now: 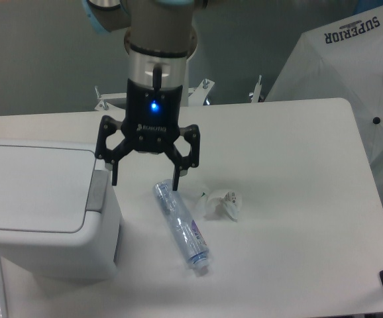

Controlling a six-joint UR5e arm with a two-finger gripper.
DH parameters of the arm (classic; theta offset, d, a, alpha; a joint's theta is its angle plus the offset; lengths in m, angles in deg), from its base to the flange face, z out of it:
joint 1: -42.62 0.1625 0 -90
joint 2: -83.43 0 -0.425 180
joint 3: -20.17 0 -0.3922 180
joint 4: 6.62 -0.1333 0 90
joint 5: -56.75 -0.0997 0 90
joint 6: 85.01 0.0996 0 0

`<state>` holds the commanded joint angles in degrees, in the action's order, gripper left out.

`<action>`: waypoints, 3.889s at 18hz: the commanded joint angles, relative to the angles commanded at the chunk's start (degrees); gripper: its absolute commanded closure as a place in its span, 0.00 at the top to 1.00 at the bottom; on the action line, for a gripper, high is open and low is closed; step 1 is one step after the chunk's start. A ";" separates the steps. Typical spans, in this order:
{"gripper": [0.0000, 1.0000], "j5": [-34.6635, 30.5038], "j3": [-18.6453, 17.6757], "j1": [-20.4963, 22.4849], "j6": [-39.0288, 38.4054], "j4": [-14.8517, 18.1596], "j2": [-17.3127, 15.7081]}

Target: Open the trash can

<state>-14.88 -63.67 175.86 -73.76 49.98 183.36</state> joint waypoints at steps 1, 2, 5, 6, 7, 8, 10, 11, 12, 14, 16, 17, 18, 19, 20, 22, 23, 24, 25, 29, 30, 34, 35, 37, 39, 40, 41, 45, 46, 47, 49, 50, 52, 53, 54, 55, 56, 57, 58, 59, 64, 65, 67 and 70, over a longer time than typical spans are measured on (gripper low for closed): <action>1.00 -0.17 -0.26 -0.09 0.00 0.09 0.00; 1.00 -0.52 -0.44 -0.09 0.00 0.26 -0.09; 1.00 -0.70 -1.84 -0.44 -0.35 0.44 -0.44; 1.00 -0.79 -1.94 -0.61 -1.48 0.35 -0.44; 1.00 -0.88 -2.20 -0.62 -2.89 0.35 -0.44; 1.00 -1.05 -2.37 -0.70 -4.12 0.27 -0.35; 1.00 -1.05 -2.38 -0.70 -5.01 0.18 -0.26; 1.00 -0.97 -2.38 -0.70 -5.01 0.18 -0.26; 1.00 -0.97 -2.38 -0.70 -5.10 0.18 -0.18; 1.00 -1.05 -2.38 -0.79 -5.01 0.18 -0.09; 1.00 -1.05 -2.46 -0.79 -5.01 0.35 -0.09; 1.00 -1.05 -2.46 -0.97 -5.01 0.35 -0.09; 1.00 -1.05 -2.55 -1.31 -5.01 0.44 -0.09; 1.00 -1.05 -2.64 -1.41 -5.01 0.35 0.00; 1.00 -1.05 -2.73 -1.49 -5.01 0.35 -0.09; 1.00 -1.05 -2.90 -1.49 -5.01 0.35 0.00; 1.00 -1.05 -2.99 -1.49 -5.01 0.27 0.00; 1.00 -1.05 -3.25 -1.58 -5.01 0.26 0.00; 1.00 -1.05 -3.34 -1.58 -5.01 0.18 0.00; 1.00 -1.05 -3.61 -1.58 -4.92 0.00 0.00; 1.00 -1.05 -3.61 -1.58 -4.92 0.00 0.00; 1.00 -1.05 -3.61 -1.85 -4.92 0.00 0.09; 1.00 -1.05 -3.61 -1.93 -4.92 0.00 0.17; 1.00 -1.05 -3.61 -1.93 -4.92 0.00 0.17; 1.00 -1.05 -3.61 -1.93 -4.92 -0.09 0.26; 1.00 -1.05 -3.61 -2.02 -4.92 -0.09 0.44; 1.00 -1.05 -3.61 -2.11 -4.83 -0.17 0.53; 1.00 -1.05 -3.61 -2.20 -4.83 -0.26 0.61; 1.00 -1.05 -3.61 -2.20 -4.75 -0.26 0.61; 1.00 -1.14 -3.61 -2.20 -4.75 -0.26 0.70; 1.00 -1.14 -3.61 -2.29 -4.75 -0.26 0.88; 1.00 -1.14 -3.61 -2.29 -4.75 -0.26 0.88; 1.00 -1.14 -3.61 -2.29 -4.75 -0.26 0.97; 1.00 -1.14 -3.61 -2.29 -4.75 -0.26 0.97; 1.00 -1.14 -3.61 -2.29 -4.75 -0.26 0.97; 1.00 -1.14 -3.61 -2.29 -4.75 -0.26 0.97; 1.00 -1.14 -3.61 -2.29 -4.75 -0.26 0.97; 1.00 -1.14 -3.61 -2.29 -4.75 -0.26 0.97; 1.00 -1.14 -3.61 -2.29 -4.75 -0.26 0.97; 1.00 -1.14 -3.61 -2.29 -4.75 -0.26 0.97; 1.00 -1.14 -3.61 -2.29 -4.75 -0.26 1.05; 1.00 -1.14 -3.61 -2.29 -4.75 -0.26 1.05; 1.00 -1.14 -3.61 -2.29 -4.75 -0.26 1.05; 1.00 -1.23 -3.61 -2.29 -4.75 -0.18 1.05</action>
<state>-16.11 -67.28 173.57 -78.50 49.80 184.41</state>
